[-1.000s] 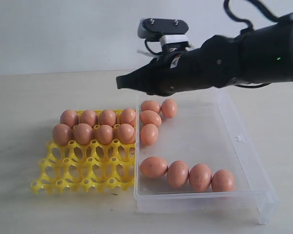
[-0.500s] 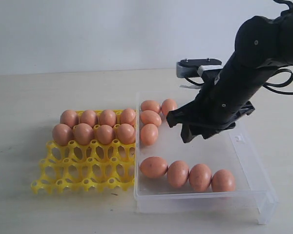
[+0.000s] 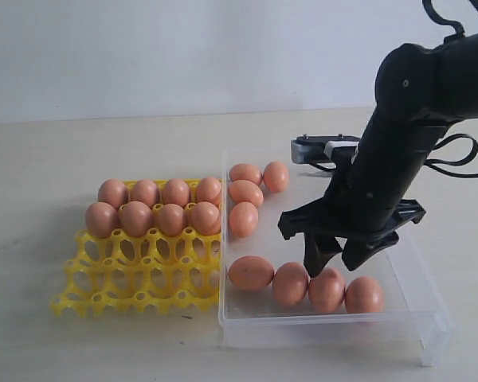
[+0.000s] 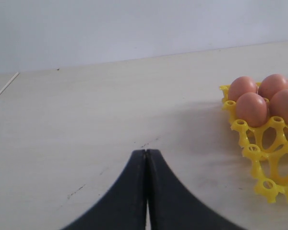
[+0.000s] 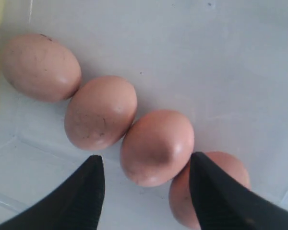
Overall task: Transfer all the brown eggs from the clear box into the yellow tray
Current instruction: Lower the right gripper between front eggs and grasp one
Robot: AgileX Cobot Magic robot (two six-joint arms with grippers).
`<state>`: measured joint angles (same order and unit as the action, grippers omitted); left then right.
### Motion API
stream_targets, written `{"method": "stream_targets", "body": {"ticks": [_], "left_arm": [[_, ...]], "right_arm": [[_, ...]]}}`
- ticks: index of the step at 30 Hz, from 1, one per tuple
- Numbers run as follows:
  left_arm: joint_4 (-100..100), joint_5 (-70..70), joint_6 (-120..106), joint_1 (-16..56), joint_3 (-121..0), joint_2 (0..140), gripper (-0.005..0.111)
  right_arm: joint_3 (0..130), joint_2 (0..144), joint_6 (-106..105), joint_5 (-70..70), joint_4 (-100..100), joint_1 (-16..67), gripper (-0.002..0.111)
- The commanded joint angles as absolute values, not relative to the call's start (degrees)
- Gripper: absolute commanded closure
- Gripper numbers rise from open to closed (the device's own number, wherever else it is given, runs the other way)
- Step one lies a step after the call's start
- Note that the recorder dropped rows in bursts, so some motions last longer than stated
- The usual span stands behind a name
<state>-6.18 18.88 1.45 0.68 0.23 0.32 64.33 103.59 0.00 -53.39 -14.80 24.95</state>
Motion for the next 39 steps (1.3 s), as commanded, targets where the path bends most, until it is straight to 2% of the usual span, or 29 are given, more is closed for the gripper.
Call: {"method": "stream_targets", "body": {"ticks": [1,21,23,25,29,33,39], "left_arm": [[-6.0,18.3,1.7,0.6,0.0,0.0,0.107],[-6.0,18.3,1.7,0.6,0.0,0.0,0.107],[-6.0,18.3,1.7,0.6,0.0,0.0,0.107],[-6.0,18.3,1.7,0.6,0.0,0.0,0.107],[-6.0,18.3,1.7,0.6,0.0,0.0,0.107],[-6.0,18.3,1.7,0.6,0.0,0.0,0.107],[-6.0,18.3,1.7,0.6,0.0,0.0,0.107]], "right_arm": [[64.3,106.3,0.0,-54.0,-16.6,24.7,0.055],[64.3,112.1,0.0,-50.2,-17.0,24.7,0.057],[64.3,112.1,0.0,-49.2,-17.0,24.7,0.063],[64.3,112.1,0.0,-48.6,-17.0,24.7,0.075],[64.3,112.1,-4.4,-48.5,-16.8,24.7,0.108],[64.3,111.2,-5.0,-46.7,-15.5,24.7,0.108],[64.3,99.0,-5.0,-28.0,-14.0,27.1,0.108]]}}
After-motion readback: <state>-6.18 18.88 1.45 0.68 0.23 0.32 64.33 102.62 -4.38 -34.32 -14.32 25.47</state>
